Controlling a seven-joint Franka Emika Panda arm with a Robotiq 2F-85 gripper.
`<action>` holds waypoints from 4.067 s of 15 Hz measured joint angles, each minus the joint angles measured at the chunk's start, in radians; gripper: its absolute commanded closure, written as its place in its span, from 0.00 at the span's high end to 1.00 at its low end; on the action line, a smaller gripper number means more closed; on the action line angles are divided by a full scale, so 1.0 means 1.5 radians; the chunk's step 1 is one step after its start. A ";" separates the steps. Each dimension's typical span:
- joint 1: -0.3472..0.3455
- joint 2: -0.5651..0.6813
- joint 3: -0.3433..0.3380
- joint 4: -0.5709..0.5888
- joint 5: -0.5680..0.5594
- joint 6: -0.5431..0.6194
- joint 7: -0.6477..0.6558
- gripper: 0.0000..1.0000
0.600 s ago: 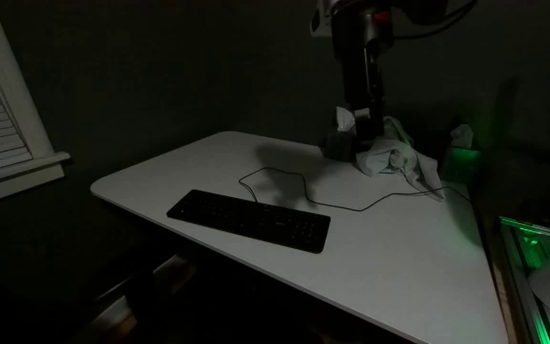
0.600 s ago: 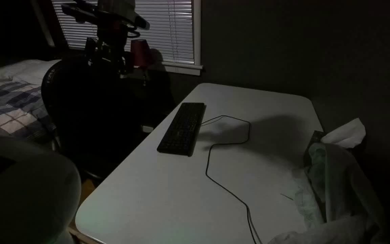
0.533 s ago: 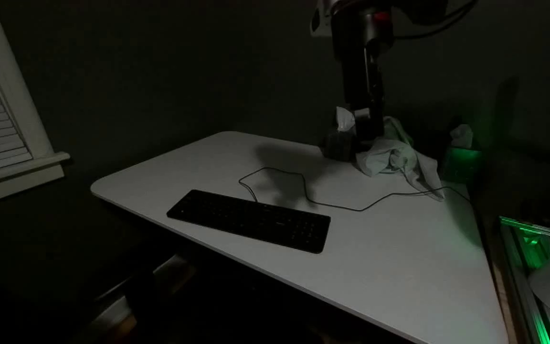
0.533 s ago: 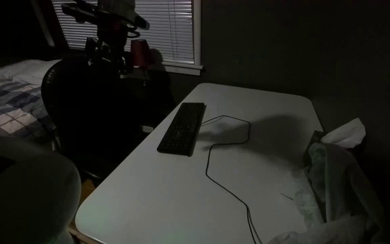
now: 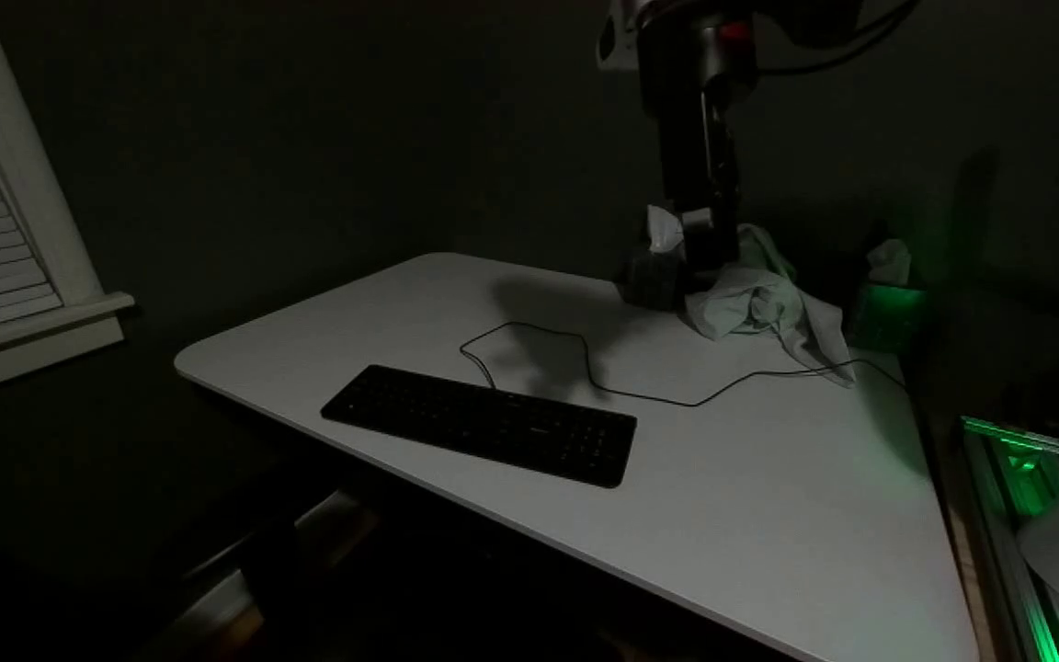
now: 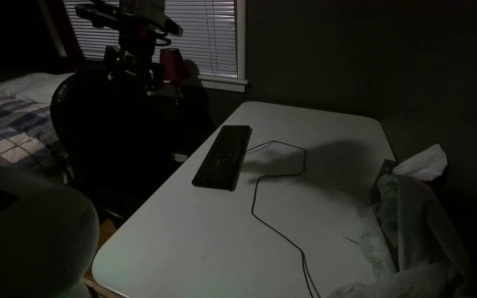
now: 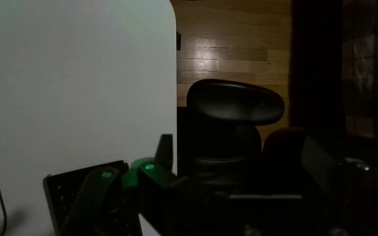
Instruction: Push the black chair underneath the table.
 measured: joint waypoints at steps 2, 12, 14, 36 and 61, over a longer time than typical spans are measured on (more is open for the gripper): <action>0.004 0.005 0.020 0.021 -0.023 0.002 -0.014 1.00; 0.073 0.158 0.145 0.225 -0.209 0.142 -0.062 1.00; 0.085 0.203 0.153 0.270 -0.236 0.183 -0.078 1.00; 0.172 0.556 0.189 0.620 -0.261 0.341 -0.411 1.00; 0.249 0.913 0.293 0.981 -0.193 0.485 -0.635 1.00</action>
